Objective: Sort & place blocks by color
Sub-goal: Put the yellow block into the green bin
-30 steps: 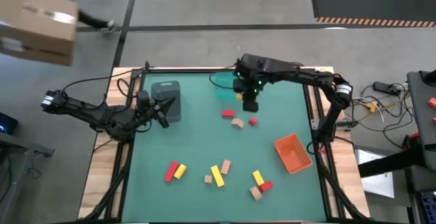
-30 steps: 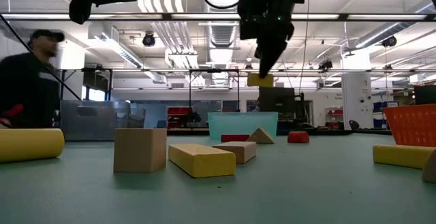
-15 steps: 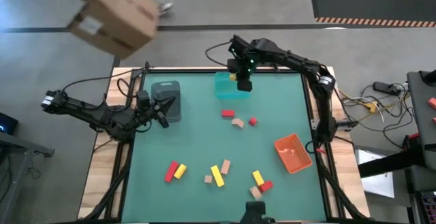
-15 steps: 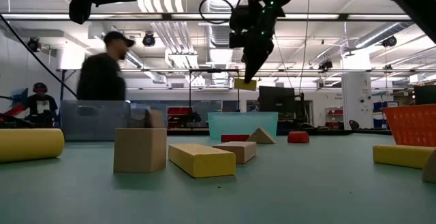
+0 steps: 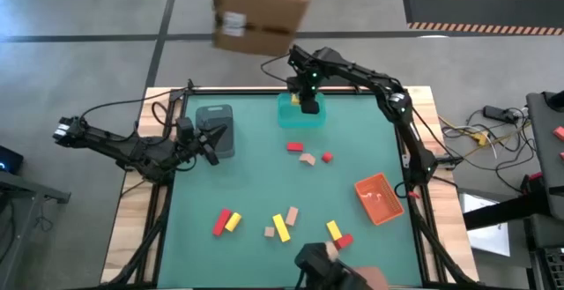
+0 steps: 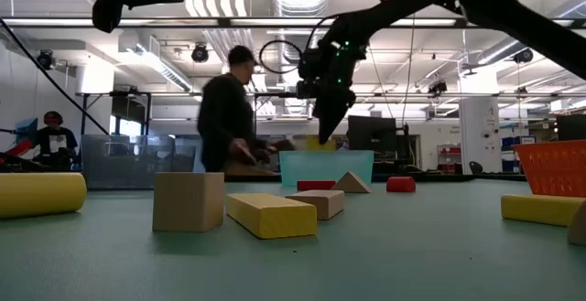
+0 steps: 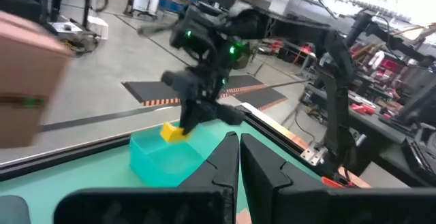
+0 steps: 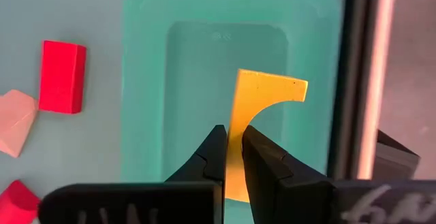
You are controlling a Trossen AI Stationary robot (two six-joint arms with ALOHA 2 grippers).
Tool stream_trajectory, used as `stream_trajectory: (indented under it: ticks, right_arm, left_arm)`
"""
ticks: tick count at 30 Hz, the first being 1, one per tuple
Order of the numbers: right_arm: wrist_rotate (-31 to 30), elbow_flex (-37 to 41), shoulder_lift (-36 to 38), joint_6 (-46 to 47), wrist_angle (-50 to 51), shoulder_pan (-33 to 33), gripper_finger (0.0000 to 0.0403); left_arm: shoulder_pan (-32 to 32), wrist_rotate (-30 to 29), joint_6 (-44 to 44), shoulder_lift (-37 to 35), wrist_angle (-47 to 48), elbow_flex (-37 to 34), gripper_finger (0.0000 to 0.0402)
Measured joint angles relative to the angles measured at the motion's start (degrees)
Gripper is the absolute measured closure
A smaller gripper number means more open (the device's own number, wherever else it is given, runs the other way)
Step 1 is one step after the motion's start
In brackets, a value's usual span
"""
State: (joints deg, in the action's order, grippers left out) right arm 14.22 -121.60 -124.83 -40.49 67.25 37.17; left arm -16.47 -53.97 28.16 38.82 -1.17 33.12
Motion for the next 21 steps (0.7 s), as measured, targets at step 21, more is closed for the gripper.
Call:
stream_trajectory:
  ticks: [21]
  right_arm:
    - [-0.7,0.0,-6.4,0.9,-1.6,0.0,0.0381]
  left_arm:
    - [0.0,-4.2,0.0,0.1,0.1,0.0,0.0402]
